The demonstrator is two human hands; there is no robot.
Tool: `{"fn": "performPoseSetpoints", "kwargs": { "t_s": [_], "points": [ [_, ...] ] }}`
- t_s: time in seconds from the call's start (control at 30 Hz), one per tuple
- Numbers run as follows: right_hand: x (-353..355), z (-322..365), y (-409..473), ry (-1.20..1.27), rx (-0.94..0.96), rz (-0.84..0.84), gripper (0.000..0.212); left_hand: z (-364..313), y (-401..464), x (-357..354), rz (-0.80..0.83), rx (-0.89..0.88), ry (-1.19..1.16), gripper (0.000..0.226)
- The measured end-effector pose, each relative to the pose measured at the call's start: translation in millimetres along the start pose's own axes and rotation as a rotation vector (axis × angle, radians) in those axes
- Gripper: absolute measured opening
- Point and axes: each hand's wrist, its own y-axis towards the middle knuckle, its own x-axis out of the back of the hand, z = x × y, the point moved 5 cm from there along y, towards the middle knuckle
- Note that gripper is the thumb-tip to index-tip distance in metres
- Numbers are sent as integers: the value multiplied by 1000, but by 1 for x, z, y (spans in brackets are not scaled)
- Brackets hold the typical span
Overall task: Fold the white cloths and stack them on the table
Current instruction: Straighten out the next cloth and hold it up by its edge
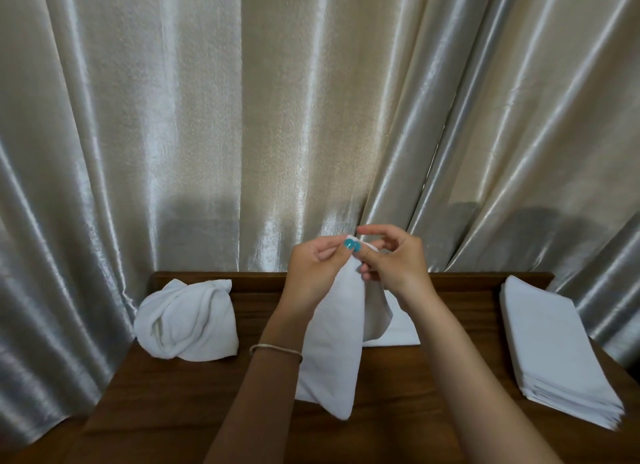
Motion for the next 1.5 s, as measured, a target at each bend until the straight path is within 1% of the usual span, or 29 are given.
{"fn": "performPoseSetpoints", "kwargs": {
  "t_s": [0.07,0.17,0.3,0.4,0.5,0.53,0.6,0.67,0.73,0.8,0.87,0.93,1.0,1.03,1.1,1.17,1.2,1.3,1.37,1.43,1.5],
  "points": [
    [0,2,-1,40,-12,-16,20,-2,0,0,1,-13,-1,22],
    [0,3,-2,85,-24,-20,16,-5,-3,-1,44,-44,-63,16],
    [0,5,-3,87,-14,-3,16,-7,-5,1,34,-89,-59,18],
    [0,9,-7,71,1,21,19,-9,-6,2,-7,-114,18,20],
    [1,15,-12,17,47,63,22,-13,-6,1,3,-174,104,22],
    [1,16,-13,-19,63,66,22,-15,-6,1,6,-204,136,26],
    [2,16,-12,-77,95,34,21,-20,-7,1,6,-247,211,34],
    [4,16,-10,-184,148,-35,19,-22,-6,-2,1,-279,273,32],
    [5,20,-8,-293,214,-81,23,-22,-3,-6,-7,-314,345,29],
    [5,23,-7,-329,253,-81,29,-23,-1,-9,-10,-337,401,29],
    [4,25,-6,-300,256,-50,32,-24,0,-10,-14,-362,424,30],
    [2,25,-6,-196,238,-45,30,-26,-1,-10,-35,-381,388,29],
    [1,25,-7,-71,215,-47,27,-29,-4,-10,-78,-383,300,28],
    [1,25,-8,-48,215,-49,24,-31,-5,-8,-101,-378,249,28],
    [4,25,-11,-78,224,-83,21,-36,-7,-4,-119,-368,158,30],
    [12,22,-12,-145,216,-104,24,-40,-6,1,-118,-330,77,34],
    [14,20,-11,-173,204,-69,23,-42,-4,5,-126,-306,53,34],
    [12,9,-13,-300,156,148,24,-53,1,13,-130,-283,43,28],
    [9,2,-14,-333,112,206,31,-62,4,13,-99,-297,62,27],
    [8,-1,-14,-332,89,169,39,-70,6,12,-60,-324,105,27],
    [7,-3,-14,-318,110,133,42,-77,9,13,-42,-353,143,27]
  ]
}}
